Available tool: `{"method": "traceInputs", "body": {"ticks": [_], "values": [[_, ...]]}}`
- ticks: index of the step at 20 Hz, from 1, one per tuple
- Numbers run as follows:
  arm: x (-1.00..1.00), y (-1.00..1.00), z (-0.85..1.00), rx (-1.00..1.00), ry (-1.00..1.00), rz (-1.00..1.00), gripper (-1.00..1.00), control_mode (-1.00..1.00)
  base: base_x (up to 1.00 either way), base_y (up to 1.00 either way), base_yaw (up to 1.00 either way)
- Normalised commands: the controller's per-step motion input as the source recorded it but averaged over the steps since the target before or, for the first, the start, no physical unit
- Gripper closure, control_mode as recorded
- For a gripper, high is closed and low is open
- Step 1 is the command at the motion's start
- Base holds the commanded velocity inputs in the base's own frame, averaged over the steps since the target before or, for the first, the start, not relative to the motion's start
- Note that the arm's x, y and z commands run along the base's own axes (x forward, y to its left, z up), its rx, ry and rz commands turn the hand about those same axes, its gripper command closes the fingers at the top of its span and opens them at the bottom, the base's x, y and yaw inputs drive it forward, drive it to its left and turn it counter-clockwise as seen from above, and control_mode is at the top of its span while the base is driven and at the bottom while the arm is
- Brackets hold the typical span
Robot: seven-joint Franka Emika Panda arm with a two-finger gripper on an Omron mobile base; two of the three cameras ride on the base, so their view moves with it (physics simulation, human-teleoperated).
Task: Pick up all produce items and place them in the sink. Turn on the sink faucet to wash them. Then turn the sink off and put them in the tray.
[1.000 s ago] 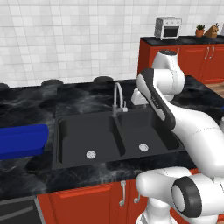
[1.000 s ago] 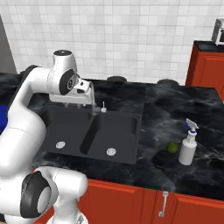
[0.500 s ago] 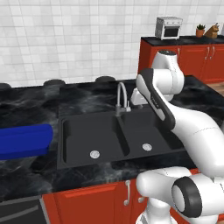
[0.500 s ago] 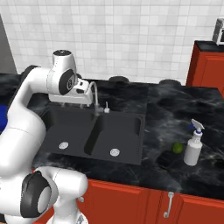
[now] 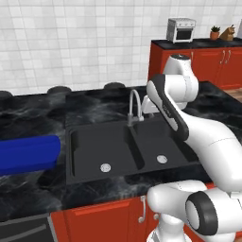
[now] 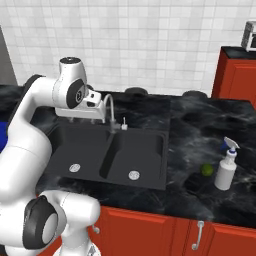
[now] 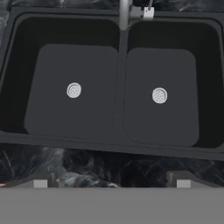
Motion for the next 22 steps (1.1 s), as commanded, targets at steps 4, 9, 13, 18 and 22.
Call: {"method": "traceInputs", "body": {"ticks": [4,9,13,18,22], "values": [[0.00,0.00,0.00,0.00,0.00,0.00,-1.00,1.00,0.43,0.24,-0.03],[0.00,0.00,0.00,0.00,0.00,0.00,-1.00,1.00,0.42,0.15,0.00],[0.00,0.00,0.00,0.00,0.00,0.00,-1.00,1.00,0.14,0.06,0.00],[0.00,0.00,0.00,0.00,0.00,0.00,-1.00,1.00,0.00,0.00,0.00],[0.00,0.00,0.00,0.00,0.00,0.00,-1.00,1.00,0.02,0.00,0.00]]}}
